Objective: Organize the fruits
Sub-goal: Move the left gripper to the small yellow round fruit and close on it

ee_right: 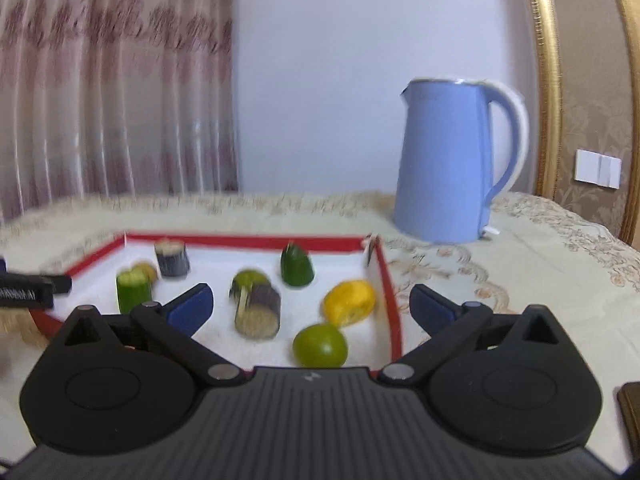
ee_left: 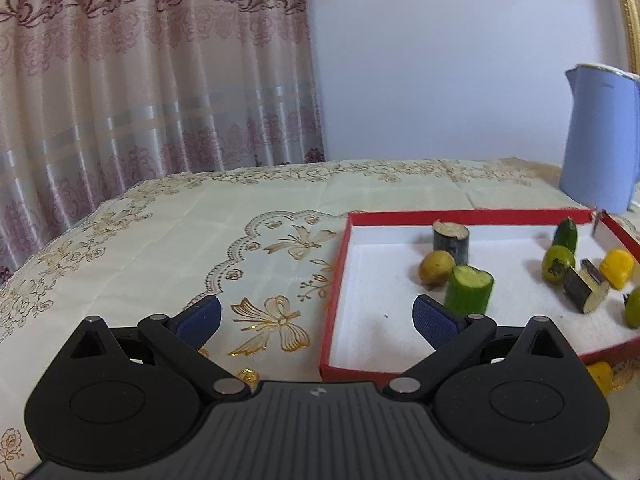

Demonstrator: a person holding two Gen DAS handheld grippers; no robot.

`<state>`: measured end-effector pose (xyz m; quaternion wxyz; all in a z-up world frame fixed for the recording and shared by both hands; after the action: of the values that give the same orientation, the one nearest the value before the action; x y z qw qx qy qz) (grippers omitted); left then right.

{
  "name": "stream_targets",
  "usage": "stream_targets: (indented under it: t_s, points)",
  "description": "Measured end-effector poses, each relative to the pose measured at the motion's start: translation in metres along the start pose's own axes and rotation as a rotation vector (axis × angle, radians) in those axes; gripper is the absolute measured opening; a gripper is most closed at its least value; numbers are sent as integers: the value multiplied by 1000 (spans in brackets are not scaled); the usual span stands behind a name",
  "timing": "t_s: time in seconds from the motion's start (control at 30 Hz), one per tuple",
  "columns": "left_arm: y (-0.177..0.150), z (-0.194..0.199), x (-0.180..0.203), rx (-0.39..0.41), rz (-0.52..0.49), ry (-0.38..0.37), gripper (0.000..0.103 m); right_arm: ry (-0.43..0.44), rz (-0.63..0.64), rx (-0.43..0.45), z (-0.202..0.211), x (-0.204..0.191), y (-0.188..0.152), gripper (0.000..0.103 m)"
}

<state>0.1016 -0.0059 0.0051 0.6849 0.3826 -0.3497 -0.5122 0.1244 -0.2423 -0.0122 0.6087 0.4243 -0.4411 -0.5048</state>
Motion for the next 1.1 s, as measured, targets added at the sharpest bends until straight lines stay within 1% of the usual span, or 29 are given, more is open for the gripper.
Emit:
stream_targets:
  t_s: [0.07, 0.13, 0.33, 0.4, 0.53, 0.67, 0.8, 0.93, 0.97, 1.0, 1.03, 1.07, 1.1]
  points:
    - [1, 1, -1, -16, 2, 16, 103, -6, -38, -4, 5, 4, 0, 103]
    - [-1, 8, 0, -41, -2, 5, 103, -21, -62, -2, 9, 8, -2, 103]
    - [-24, 56, 15, -80, -64, -154, 103, 2, -136, 48, 16, 20, -7, 103]
    - [-34, 73, 26, -75, -111, -211, 103, 7, -129, 52, 17, 18, -8, 103]
    - [-50, 92, 49, -56, -219, -273, 103, 16, -111, 69, 19, 15, -7, 103]
    - [-61, 95, 65, -36, -289, -280, 103, 20, -133, 74, 19, 19, -8, 103]
    - [-65, 89, 73, -68, -309, -288, 103, 39, -160, 57, 16, 23, -10, 103]
    - [-68, 76, 79, -113, -330, -248, 102, 88, -159, 66, 16, 22, -11, 103]
    - [-68, 73, 80, -128, -327, -247, 96, 90, -151, 65, 16, 20, -11, 103]
    - [-68, 71, 79, -143, -323, -249, 84, 91, -144, 65, 16, 19, -10, 103]
    - [-68, 69, 79, -160, -319, -252, 75, 91, -139, 64, 16, 18, -10, 103]
    - [-68, 66, 79, -183, -308, -261, 60, 90, -136, 63, 16, 17, -10, 103]
    - [-67, 65, 77, -200, -281, -285, 49, 89, -136, 62, 16, 17, -9, 103]
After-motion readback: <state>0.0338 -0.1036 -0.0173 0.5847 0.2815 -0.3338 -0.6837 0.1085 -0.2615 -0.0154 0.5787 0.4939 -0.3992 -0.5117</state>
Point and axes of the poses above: each gripper's, at about its wrist camera, not at the fingertips, and z roughly against the way its jaws point, x to its right, y to its top, the point moved 2 cm from there along -z, roughly the way its jaws point, and after that the axes turned 12 degrees about z, right-handed, at the moved point
